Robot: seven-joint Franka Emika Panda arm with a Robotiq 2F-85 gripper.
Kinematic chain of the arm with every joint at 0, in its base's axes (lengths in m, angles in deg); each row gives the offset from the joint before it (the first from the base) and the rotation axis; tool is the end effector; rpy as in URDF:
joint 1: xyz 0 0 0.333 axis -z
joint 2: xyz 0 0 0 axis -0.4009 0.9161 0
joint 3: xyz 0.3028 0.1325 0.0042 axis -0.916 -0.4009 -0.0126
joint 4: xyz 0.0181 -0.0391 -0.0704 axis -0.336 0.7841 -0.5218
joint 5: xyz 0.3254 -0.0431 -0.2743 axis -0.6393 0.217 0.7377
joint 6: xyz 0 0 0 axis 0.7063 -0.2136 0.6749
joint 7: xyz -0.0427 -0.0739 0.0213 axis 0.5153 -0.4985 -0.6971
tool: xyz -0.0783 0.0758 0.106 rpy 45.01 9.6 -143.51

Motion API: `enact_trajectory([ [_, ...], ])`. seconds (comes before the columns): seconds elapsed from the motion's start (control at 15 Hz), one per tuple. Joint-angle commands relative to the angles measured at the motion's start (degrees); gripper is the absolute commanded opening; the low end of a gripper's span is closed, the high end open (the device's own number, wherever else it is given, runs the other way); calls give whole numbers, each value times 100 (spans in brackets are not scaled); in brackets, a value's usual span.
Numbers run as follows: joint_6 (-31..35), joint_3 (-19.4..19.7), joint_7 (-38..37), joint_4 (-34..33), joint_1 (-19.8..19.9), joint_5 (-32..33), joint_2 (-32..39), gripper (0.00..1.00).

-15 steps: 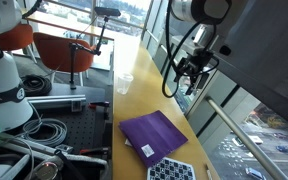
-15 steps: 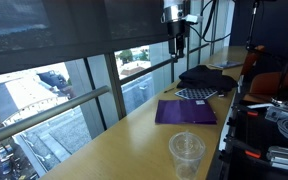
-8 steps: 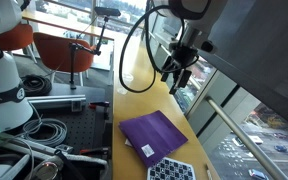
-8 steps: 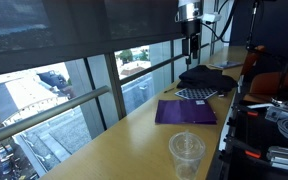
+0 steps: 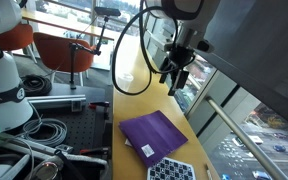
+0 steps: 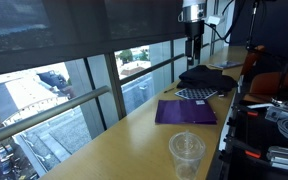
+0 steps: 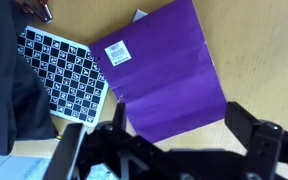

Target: Close the open file

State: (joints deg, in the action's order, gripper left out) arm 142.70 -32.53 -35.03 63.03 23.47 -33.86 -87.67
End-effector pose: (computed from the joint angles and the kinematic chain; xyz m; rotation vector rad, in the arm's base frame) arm 0.5689 0.0032 0.3333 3.0414 0.0897 -0.0088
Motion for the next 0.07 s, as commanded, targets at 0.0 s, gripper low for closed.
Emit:
enact_trajectory([
  [0.0,-19,19,2,-13,-21,-3,1,100],
])
